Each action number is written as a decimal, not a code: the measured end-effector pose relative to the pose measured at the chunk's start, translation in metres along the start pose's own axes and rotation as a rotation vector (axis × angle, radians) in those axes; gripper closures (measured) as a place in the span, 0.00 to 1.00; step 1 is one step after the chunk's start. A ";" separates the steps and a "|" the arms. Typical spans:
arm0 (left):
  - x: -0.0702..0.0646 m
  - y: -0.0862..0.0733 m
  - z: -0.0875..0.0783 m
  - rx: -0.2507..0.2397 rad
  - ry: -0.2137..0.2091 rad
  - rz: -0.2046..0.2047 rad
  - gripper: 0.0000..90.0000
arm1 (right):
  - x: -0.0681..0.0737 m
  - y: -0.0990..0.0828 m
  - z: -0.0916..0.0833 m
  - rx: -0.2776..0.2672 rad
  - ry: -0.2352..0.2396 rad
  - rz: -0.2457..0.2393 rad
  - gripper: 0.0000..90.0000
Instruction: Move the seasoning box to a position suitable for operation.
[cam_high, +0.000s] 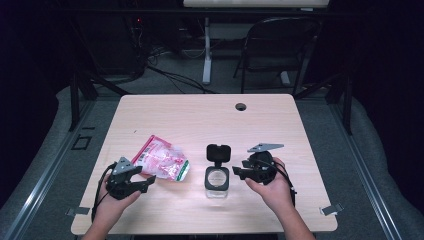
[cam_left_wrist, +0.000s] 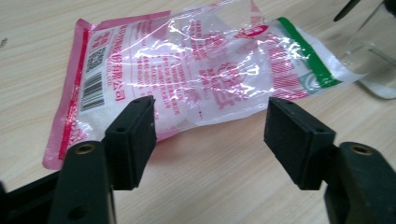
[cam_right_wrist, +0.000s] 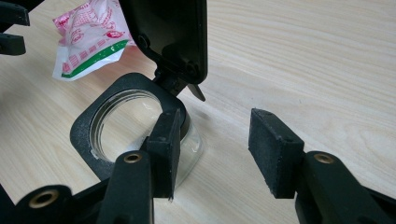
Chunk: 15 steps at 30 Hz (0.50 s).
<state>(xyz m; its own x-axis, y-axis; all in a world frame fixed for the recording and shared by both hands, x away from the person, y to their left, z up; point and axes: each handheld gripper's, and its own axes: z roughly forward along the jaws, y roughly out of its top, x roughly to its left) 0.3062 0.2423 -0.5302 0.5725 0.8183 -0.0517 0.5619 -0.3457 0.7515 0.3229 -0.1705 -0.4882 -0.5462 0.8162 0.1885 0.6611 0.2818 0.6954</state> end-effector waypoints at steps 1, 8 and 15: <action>0.001 -0.001 0.000 0.002 0.009 0.001 0.37 | 0.000 0.000 0.000 0.000 0.000 0.000 0.60; 0.001 -0.007 0.007 0.012 0.070 0.017 0.28 | 0.000 0.000 -0.001 -0.003 0.002 0.003 0.60; -0.001 -0.011 0.015 0.040 0.106 0.049 0.21 | 0.000 0.000 -0.001 -0.007 0.003 0.007 0.60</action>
<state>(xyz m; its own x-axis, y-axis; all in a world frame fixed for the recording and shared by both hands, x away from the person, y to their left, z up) 0.3078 0.2383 -0.5481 0.5346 0.8433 0.0562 0.5595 -0.4029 0.7243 0.3224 -0.1707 -0.4879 -0.5432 0.8166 0.1952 0.6614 0.2730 0.6986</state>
